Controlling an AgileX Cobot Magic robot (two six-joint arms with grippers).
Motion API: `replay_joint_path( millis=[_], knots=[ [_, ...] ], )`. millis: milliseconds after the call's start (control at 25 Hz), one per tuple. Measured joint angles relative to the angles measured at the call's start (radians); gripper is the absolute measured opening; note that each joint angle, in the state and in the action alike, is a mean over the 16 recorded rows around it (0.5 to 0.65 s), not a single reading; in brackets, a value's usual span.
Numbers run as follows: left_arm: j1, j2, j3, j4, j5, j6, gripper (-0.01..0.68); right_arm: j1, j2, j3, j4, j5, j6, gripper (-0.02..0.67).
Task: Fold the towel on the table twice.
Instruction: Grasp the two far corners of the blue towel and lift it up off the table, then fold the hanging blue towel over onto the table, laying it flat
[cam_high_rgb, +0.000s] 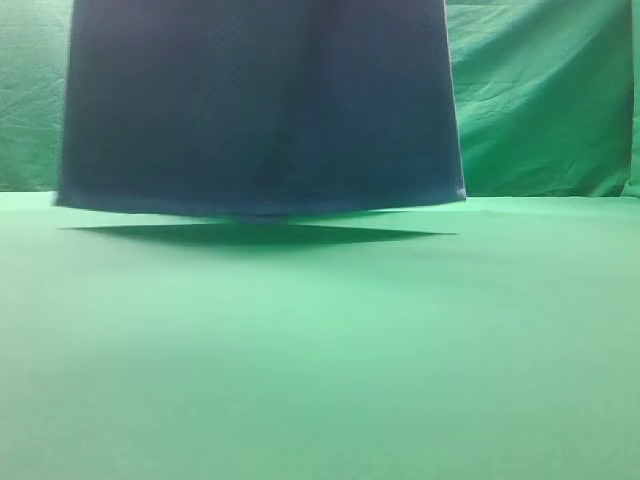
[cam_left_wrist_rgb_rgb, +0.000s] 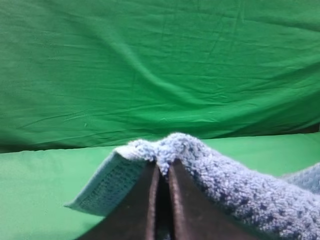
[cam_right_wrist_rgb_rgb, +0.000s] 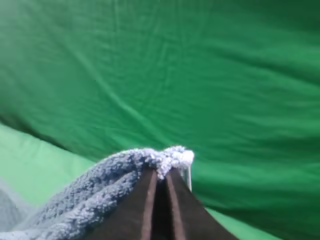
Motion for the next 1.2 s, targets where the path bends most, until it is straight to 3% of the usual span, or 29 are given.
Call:
replay_joint_path(
  millis=[280,520,840,1200],
  knots=[
    [0.000,0.004,0.000,-0.010,0.033,0.013,0.000,-0.021,-0.002,-0.046,-0.038,0.111,0.008,0.000],
    [0.000,-0.007,0.089,0.008,0.080,0.009,0.003,-0.028,-0.010,-0.014,-0.049,0.242,0.025,0.000],
    [0.000,-0.116,0.338,0.019,0.051,0.008,0.003,-0.014,-0.085,0.150,-0.044,0.294,0.047,0.000],
    [-0.001,-0.344,0.649,0.006,0.002,0.026,0.000,0.007,-0.301,0.472,-0.016,0.229,0.063,0.000]
  ],
)
